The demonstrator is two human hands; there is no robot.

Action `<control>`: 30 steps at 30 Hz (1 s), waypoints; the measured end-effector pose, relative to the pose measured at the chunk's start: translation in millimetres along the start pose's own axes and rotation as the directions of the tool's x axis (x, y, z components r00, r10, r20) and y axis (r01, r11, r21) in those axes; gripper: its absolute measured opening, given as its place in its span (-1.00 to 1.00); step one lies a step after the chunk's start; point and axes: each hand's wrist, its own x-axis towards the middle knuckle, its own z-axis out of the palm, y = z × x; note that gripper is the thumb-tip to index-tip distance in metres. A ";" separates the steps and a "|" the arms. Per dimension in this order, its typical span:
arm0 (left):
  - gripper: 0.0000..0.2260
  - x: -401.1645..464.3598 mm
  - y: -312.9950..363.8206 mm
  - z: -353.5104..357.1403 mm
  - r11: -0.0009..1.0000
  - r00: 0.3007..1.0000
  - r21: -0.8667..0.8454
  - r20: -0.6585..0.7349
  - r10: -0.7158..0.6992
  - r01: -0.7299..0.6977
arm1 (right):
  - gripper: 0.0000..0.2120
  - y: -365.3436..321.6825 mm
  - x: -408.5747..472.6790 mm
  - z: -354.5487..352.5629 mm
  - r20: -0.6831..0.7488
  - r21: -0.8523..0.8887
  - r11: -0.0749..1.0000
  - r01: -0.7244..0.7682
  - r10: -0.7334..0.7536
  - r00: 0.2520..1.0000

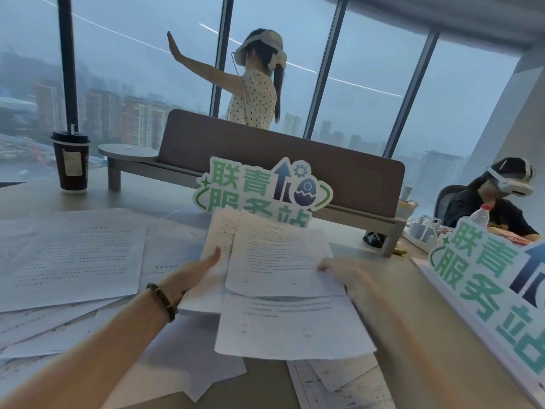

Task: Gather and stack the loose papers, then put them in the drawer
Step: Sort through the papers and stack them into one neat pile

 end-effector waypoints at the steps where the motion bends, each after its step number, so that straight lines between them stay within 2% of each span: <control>1: -0.62 1.3 -1.6 -1.6 1.000 1.000 -0.018 0.028 0.000 0.000 | -0.79 8.2 -0.3 6.9 0.023 0.056 0.997 -0.044 0.043 0.999; 3: -0.58 -1.5 -3.4 -1.4 1.000 0.998 -0.028 0.067 0.016 -0.015 | -0.48 21.8 7.0 19.9 0.040 0.135 0.983 -0.122 0.117 0.992; 4: -0.58 -3.2 -4.2 -1.2 0.999 0.997 -0.043 0.078 0.018 -0.015 | -0.39 25.3 8.2 26.5 0.065 0.146 0.980 -0.136 0.128 0.990; 7: -0.52 -4.4 -6.7 0.3 0.996 0.995 -0.089 0.096 -0.010 0.018 | -0.60 25.9 -1.4 40.1 0.065 0.101 0.992 -0.080 0.074 0.995; 9: -0.51 -4.3 -7.1 0.7 0.995 0.992 -0.097 0.127 -0.019 0.032 | -0.59 26.5 -0.6 45.9 0.089 0.160 0.982 -0.099 0.086 0.992; 11: -0.56 -3.1 -8.3 1.0 0.997 0.988 -0.075 0.151 -0.013 0.024 | -0.64 25.8 0.2 49.3 0.104 0.187 0.981 -0.048 0.029 0.994; 13: -0.68 -5.0 -6.9 4.7 0.999 0.987 -0.039 0.157 0.019 -0.013 | -0.60 28.8 4.6 49.5 0.048 0.187 0.982 0.030 -0.040 0.998; 16: -0.73 -10.8 -0.1 11.3 0.995 0.984 -0.007 0.146 0.098 -0.098 | -0.64 26.8 1.3 43.7 -0.066 0.242 0.954 0.179 -0.168 0.984; 20: -0.74 -19.3 17.9 23.9 0.976 0.968 -0.022 0.122 0.218 -0.217 | -0.67 8.7 -14.2 31.1 -0.193 0.265 0.871 0.413 -0.372 0.908; 24: -0.80 -26.4 36.7 42.2 0.927 0.926 -0.015 0.030 0.376 -0.376 | -0.64 -11.8 -31.9 21.4 -0.298 0.233 0.751 0.618 -0.550 0.780; 27: -0.80 -27.7 41.3 53.0 0.882 0.882 -0.026 0.000 0.471 -0.471 | -0.58 -17.1 -39.8 17.0 -0.356 0.212 0.680 0.702 -0.615 0.704; 30: -0.79 -25.3 35.7 58.5 0.869 0.871 -0.069 -0.009 0.490 -0.490 | -0.57 -13.8 -43.6 16.7 -0.376 0.162 0.652 0.741 -0.653 0.657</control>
